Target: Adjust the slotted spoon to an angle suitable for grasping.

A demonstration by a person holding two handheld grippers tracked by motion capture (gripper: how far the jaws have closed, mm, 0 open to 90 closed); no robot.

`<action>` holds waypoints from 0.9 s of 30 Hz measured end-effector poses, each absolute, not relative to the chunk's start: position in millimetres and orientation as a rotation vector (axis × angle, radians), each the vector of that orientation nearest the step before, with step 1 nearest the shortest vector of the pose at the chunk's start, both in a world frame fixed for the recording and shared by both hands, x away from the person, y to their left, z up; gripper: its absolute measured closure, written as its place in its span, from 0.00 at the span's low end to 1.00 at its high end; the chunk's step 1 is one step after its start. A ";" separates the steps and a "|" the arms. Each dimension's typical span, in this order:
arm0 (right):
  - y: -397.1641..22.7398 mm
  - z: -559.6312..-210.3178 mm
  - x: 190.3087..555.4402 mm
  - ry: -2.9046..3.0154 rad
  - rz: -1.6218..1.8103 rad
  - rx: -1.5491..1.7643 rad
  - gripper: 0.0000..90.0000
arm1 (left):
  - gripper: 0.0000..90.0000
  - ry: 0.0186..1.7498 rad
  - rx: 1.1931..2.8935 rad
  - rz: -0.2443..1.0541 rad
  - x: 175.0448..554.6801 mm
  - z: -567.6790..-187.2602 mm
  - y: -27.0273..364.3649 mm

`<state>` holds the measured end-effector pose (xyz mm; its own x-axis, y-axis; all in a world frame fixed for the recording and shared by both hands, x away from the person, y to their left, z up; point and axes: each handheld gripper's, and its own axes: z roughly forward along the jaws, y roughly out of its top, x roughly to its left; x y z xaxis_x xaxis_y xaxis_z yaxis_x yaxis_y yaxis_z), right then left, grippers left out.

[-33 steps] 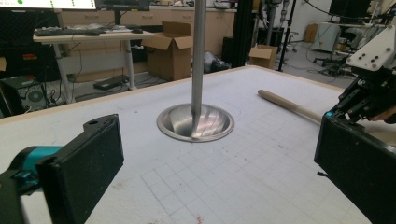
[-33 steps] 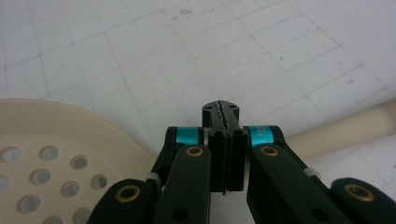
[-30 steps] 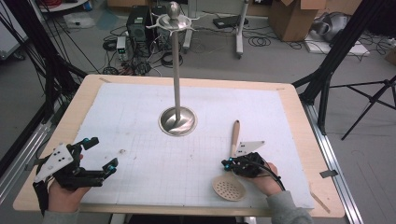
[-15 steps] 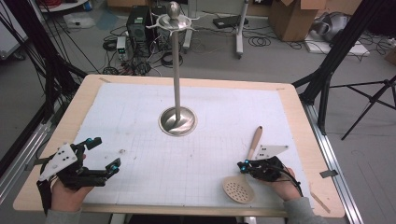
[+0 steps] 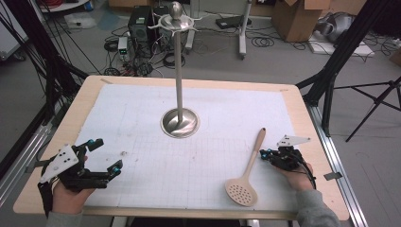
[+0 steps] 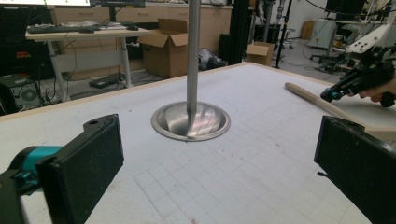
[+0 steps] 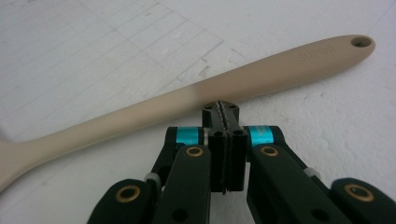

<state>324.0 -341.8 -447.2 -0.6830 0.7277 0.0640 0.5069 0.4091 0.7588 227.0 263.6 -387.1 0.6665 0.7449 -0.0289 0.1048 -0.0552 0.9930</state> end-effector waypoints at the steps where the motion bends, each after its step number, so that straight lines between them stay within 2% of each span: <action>1: -341.0 -447.7 327.0 2.391 1.154 1.086 1.00 | 0.02 0.724 1.563 0.604 227.0 -387.3 263.9; 10: -318.4 -446.9 347.0 2.427 1.171 1.001 1.00 | 0.02 0.729 1.560 0.611 223.2 -386.9 265.9; 27: -241.3 -447.8 374.6 2.643 1.274 0.725 1.00 | 0.02 0.766 1.564 0.636 211.2 -390.1 276.3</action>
